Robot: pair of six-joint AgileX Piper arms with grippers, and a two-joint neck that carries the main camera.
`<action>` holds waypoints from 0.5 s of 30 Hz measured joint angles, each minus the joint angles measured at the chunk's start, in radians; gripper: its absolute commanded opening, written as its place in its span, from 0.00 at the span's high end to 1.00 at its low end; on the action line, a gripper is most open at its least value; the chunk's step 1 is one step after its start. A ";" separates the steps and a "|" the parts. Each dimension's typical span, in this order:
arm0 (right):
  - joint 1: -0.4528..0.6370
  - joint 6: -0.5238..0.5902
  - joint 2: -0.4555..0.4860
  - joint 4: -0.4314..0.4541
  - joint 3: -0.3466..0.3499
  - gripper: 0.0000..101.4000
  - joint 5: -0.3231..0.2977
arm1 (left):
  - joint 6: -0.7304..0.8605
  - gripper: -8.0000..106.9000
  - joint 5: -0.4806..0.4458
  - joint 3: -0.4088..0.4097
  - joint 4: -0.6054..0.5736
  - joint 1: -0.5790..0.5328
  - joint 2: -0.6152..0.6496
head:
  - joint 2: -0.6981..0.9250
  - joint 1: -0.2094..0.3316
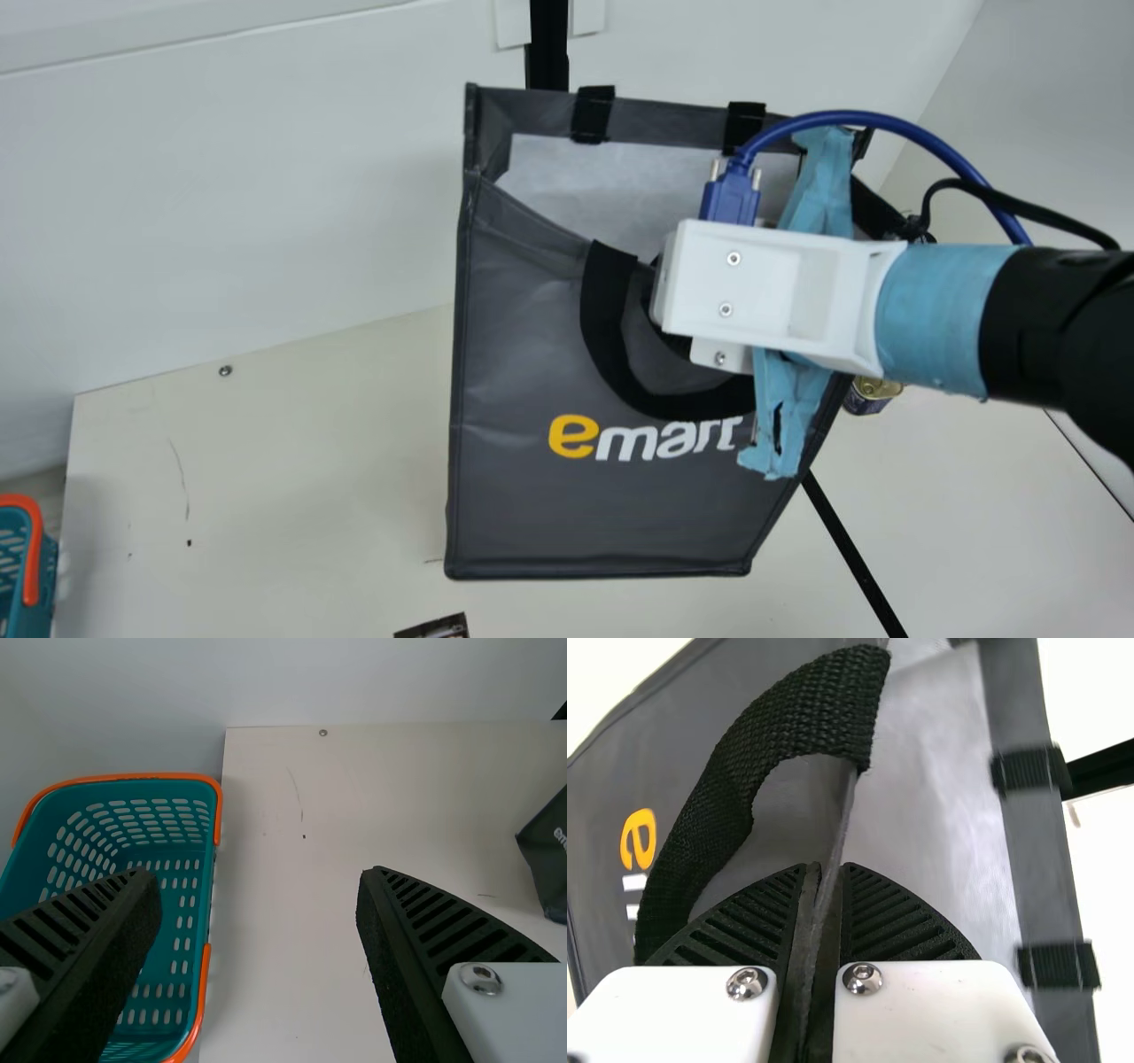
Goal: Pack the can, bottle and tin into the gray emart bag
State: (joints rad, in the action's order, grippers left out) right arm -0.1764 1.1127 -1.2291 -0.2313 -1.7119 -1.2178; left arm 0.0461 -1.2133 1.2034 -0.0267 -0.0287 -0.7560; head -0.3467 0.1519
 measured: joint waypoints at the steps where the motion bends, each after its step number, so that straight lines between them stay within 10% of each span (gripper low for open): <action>1: -0.005 -0.004 0.004 0.002 0.008 1.00 0.000 | 0.000 0.15 0.000 0.000 0.000 0.000 0.000 | -0.002 0.000; 15: -0.082 -0.075 0.042 0.034 0.080 1.00 -0.001 | 0.000 0.15 0.000 0.000 0.000 0.000 0.000 | -0.002 0.000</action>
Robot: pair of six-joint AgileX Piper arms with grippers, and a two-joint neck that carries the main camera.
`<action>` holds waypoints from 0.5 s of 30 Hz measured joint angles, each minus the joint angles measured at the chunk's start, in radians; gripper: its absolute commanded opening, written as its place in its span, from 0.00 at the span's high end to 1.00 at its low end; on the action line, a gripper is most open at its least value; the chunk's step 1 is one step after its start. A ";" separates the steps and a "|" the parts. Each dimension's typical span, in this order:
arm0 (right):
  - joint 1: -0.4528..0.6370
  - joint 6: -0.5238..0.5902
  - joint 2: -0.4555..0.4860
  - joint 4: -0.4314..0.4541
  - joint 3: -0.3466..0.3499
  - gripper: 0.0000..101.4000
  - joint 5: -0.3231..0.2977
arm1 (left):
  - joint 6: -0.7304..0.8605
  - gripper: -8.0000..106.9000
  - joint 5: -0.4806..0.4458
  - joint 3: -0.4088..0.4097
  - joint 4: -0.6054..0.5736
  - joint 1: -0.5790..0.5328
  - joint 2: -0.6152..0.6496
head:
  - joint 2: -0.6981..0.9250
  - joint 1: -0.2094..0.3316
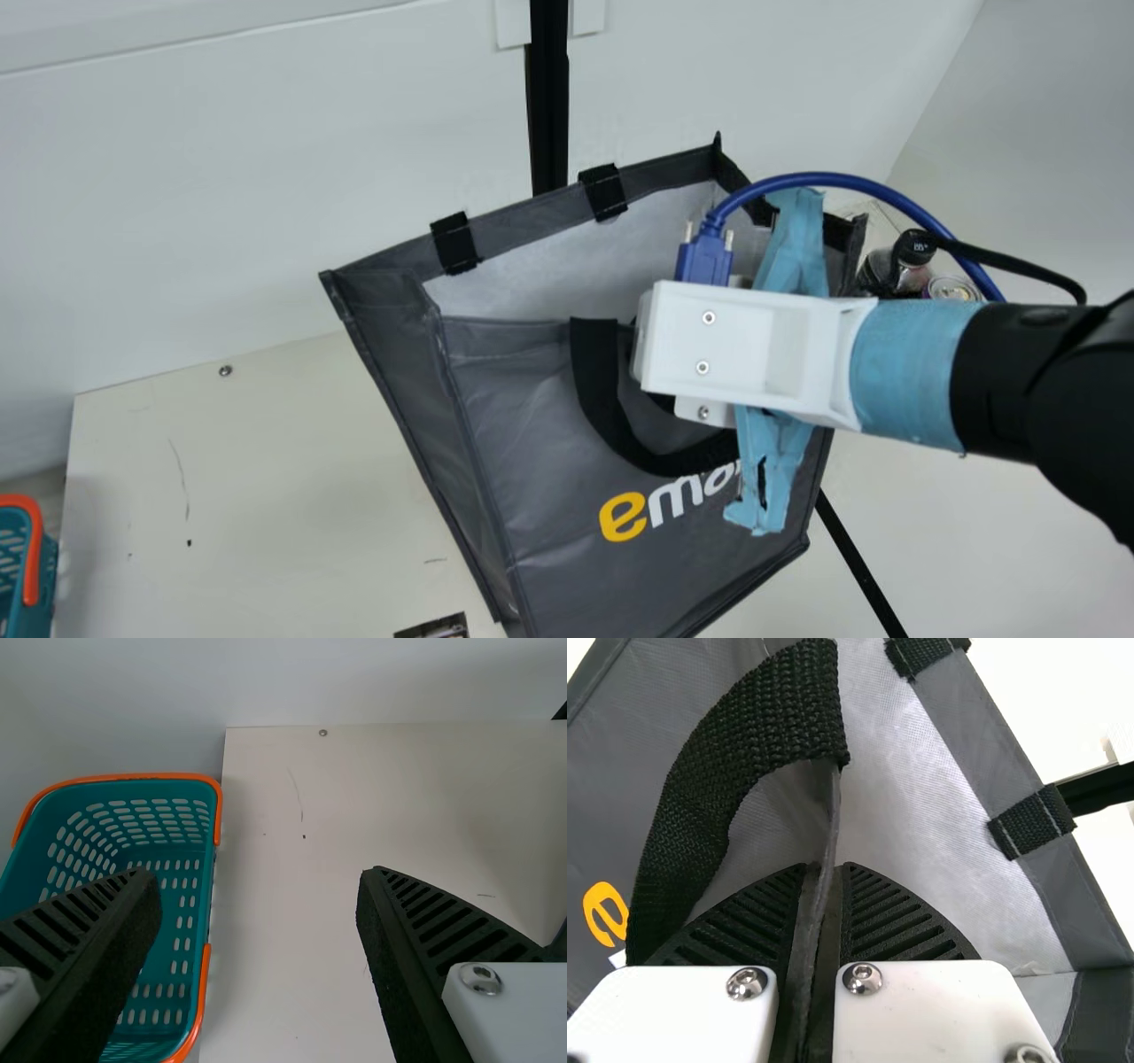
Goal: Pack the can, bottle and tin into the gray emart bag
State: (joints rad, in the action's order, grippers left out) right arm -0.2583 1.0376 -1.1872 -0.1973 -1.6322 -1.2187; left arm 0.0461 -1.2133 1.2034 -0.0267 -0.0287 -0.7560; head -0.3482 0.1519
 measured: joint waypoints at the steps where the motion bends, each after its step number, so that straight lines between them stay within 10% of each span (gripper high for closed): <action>1: -0.004 -0.004 0.003 0.003 0.003 1.00 0.001 | 0.000 0.15 0.000 0.000 0.000 0.000 0.000 | 0.000 0.000; 9: -0.038 -0.058 0.017 0.015 0.009 1.00 0.000 | 0.000 0.15 0.000 0.000 0.000 0.000 0.000 | 0.002 0.000; 15: -0.068 -0.093 0.036 0.032 0.027 0.80 -0.001 | 0.000 0.15 0.000 0.000 0.000 0.000 0.000 | 0.000 0.000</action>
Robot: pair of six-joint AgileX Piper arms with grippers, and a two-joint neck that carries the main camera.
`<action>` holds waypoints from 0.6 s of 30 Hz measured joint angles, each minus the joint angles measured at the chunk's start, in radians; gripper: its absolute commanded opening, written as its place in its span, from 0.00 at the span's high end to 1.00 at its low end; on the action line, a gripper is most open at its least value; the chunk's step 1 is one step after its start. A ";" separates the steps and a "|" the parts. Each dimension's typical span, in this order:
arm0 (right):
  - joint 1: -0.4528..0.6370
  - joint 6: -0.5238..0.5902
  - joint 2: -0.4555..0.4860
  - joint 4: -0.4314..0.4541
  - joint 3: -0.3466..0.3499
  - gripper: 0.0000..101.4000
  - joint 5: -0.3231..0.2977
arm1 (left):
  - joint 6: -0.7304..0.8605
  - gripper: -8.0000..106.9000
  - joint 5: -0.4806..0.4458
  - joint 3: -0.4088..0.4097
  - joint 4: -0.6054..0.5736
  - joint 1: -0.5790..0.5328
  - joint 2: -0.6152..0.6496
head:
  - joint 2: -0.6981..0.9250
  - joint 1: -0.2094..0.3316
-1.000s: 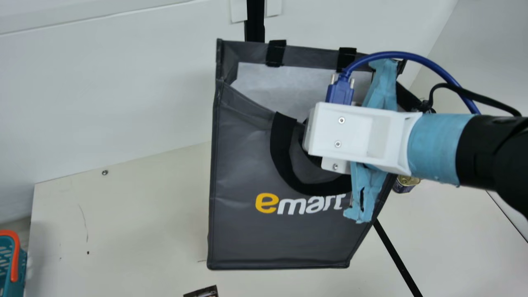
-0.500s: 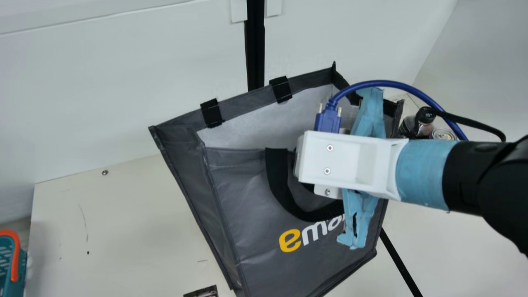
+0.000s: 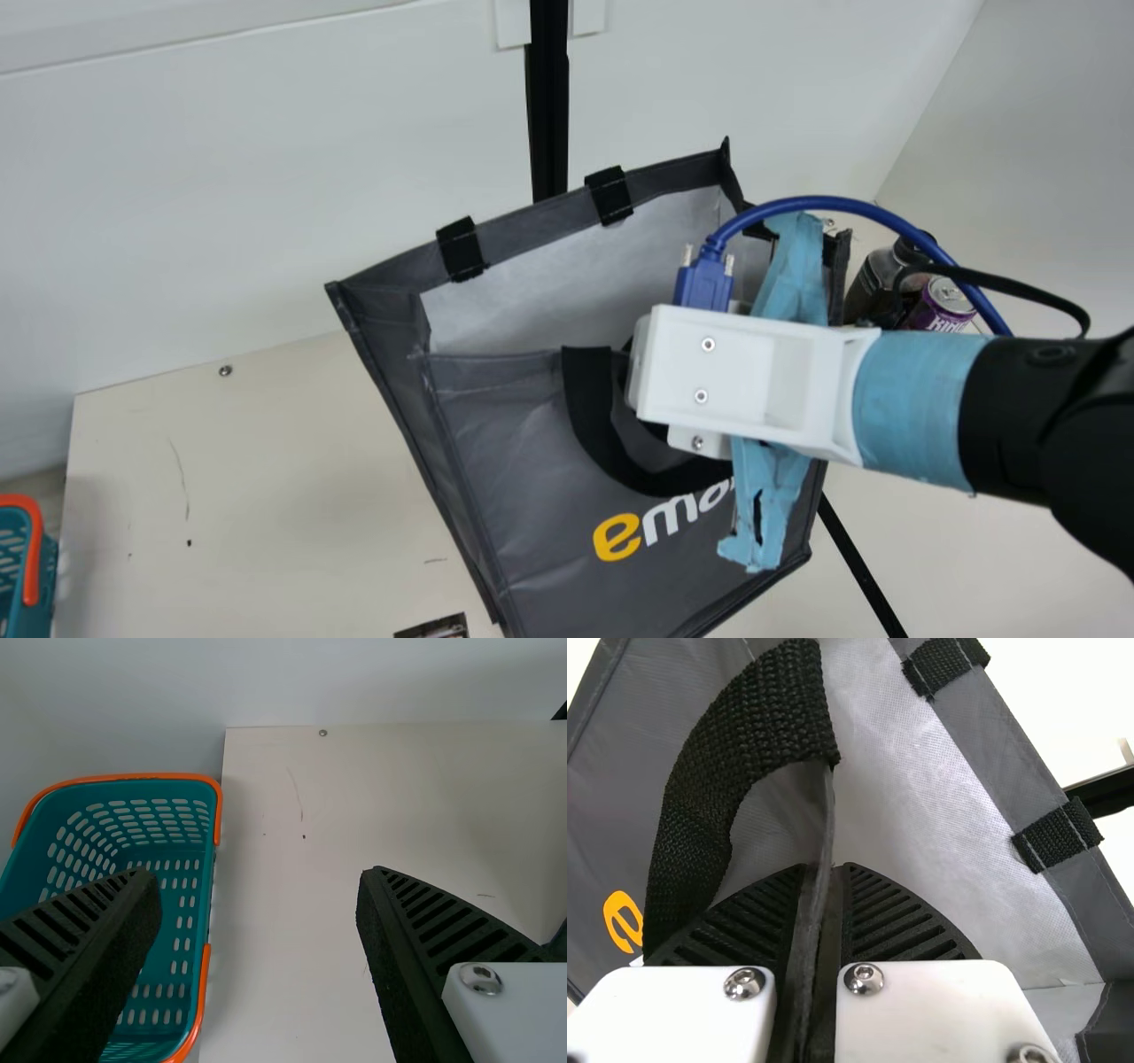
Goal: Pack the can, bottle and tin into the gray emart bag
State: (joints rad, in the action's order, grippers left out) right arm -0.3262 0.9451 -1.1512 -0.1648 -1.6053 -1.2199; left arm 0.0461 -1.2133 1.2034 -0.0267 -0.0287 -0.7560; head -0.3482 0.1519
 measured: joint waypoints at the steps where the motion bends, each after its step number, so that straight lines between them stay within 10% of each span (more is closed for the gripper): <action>1: -0.005 -0.006 0.003 0.002 0.002 0.77 0.000 | 0.000 0.15 0.000 0.000 0.000 0.000 0.000 | 0.000 0.000; 18: -0.098 -0.124 0.063 0.082 0.014 0.21 -0.001 | 0.000 0.15 0.000 0.000 0.000 0.000 0.000 | 0.000 0.000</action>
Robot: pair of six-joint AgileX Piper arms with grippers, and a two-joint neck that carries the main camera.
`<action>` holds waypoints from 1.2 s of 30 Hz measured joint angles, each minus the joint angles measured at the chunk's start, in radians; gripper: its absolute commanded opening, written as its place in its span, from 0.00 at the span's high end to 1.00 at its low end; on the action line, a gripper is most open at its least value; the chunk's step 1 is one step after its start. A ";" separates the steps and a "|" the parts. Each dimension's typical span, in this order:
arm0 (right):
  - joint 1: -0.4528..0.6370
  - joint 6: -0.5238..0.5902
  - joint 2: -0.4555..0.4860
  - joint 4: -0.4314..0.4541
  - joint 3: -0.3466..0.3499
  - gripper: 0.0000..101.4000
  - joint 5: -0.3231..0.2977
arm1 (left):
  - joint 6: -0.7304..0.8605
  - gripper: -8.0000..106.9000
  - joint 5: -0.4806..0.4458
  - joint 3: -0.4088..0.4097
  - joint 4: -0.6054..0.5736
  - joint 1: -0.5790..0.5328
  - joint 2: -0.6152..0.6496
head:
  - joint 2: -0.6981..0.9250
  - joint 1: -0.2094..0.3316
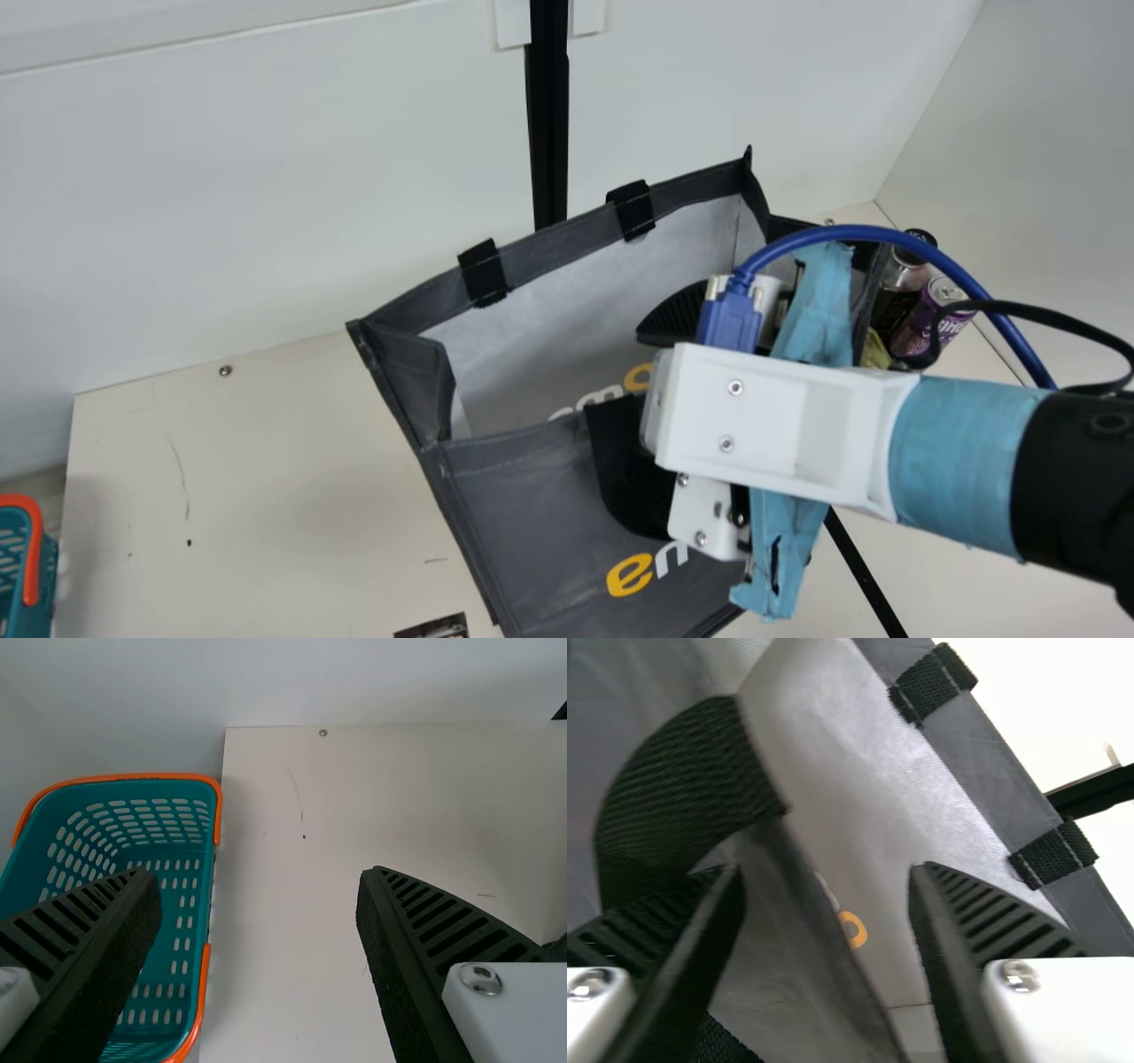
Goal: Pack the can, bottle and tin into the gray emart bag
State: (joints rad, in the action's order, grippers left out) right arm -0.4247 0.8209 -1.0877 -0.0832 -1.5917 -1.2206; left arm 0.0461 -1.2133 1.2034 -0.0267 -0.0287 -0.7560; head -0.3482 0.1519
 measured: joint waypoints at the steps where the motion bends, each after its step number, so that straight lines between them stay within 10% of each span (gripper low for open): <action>1: -0.006 -0.005 0.003 0.007 -0.001 0.18 0.000 | 0.000 0.15 0.000 0.000 0.000 0.000 0.000 | 0.002 0.000; 36: 0.045 0.001 0.076 0.072 -0.093 0.10 0.000 | 0.000 0.15 0.000 0.000 0.000 0.000 0.000 | 0.000 0.000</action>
State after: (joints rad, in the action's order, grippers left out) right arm -0.3794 0.8219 -1.0117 -0.0112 -1.6845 -1.2206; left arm 0.0461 -1.2133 1.2034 -0.0267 -0.0287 -0.7560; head -0.3482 0.1519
